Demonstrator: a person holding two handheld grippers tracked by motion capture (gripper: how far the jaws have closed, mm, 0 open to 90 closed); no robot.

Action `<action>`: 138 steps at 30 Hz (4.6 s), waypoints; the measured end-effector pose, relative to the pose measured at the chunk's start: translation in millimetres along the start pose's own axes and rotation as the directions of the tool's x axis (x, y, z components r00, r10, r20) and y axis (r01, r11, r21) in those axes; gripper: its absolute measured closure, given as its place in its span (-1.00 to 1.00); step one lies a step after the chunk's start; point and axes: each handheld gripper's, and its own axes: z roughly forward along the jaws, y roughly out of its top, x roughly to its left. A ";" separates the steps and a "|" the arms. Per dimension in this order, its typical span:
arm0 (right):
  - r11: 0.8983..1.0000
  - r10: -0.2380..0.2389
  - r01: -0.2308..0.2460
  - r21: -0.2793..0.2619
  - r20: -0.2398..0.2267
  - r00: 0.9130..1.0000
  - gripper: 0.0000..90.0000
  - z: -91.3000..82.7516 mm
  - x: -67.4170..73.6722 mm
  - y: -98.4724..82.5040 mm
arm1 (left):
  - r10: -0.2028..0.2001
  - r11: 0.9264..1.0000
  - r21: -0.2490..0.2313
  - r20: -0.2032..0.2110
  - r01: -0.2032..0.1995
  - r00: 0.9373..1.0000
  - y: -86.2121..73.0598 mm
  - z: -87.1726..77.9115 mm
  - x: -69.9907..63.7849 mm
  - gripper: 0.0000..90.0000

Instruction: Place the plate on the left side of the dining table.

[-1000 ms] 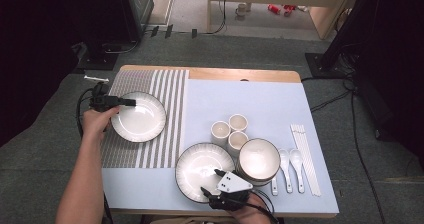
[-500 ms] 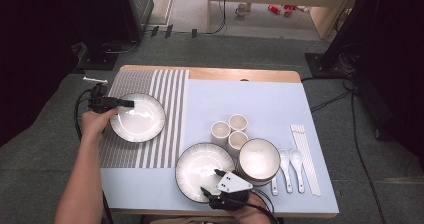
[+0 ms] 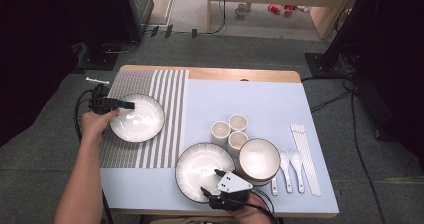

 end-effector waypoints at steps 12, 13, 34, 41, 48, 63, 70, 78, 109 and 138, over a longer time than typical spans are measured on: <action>1.000 0.000 0.000 0.000 0.000 1.000 -0.33 0.0 0.0 0.0 | 0.001 1.000 0.010 -0.029 -0.001 1.000 -1.2 1.1 1.3 0.17; 1.000 0.000 0.000 0.001 0.000 1.000 -0.33 0.0 0.0 0.0 | 0.003 1.000 0.012 -0.035 -0.003 0.999 -1.5 1.4 1.3 0.15; 1.000 0.001 -0.001 0.001 -0.001 1.000 -0.34 0.0 0.1 0.1 | 0.024 1.000 0.014 -0.140 -0.022 0.990 -10.8 -2.8 6.6 -0.02; 1.000 -0.001 0.001 0.001 -0.002 1.000 -0.34 0.0 -0.1 0.1 | 0.031 0.999 -0.019 -0.142 -0.034 0.989 -14.8 -11.0 6.6 -0.03; 1.000 -0.003 0.003 0.001 -0.006 1.000 -0.35 0.1 -0.4 0.2 | 0.062 0.997 -0.035 -0.155 -0.068 0.986 -19.4 -13.3 3.9 -0.08; 1.000 -0.003 0.003 0.002 -0.011 1.000 -0.36 0.1 -0.5 0.2 | 0.105 0.991 -0.056 -0.208 -0.119 0.972 -27.5 -28.2 -6.1 -0.13; 1.000 -0.003 0.003 0.001 -0.011 1.000 -0.37 0.2 -0.4 0.2 | 0.112 0.987 -0.091 -0.203 -0.133 0.973 -28.4 -38.7 -10.6 -0.15; 1.000 -0.003 0.003 0.001 -0.012 1.000 -0.37 0.2 -0.4 0.1 | 0.142 0.982 -0.098 -0.196 -0.163 0.970 -29.7 -43.4 -22.1 -0.16; 1.000 -0.004 0.004 0.001 -0.012 1.000 -0.37 0.1 -0.5 0.1 | 0.195 0.974 -0.078 -0.172 -0.211 0.966 -46.6 -42.5 -50.2 -0.18; 1.000 -0.004 0.004 0.001 -0.011 1.000 -0.37 0.1 -0.5 0.1 | 0.246 0.963 -0.076 -0.163 -0.260 0.956 -61.3 -43.0 -77.0 -0.23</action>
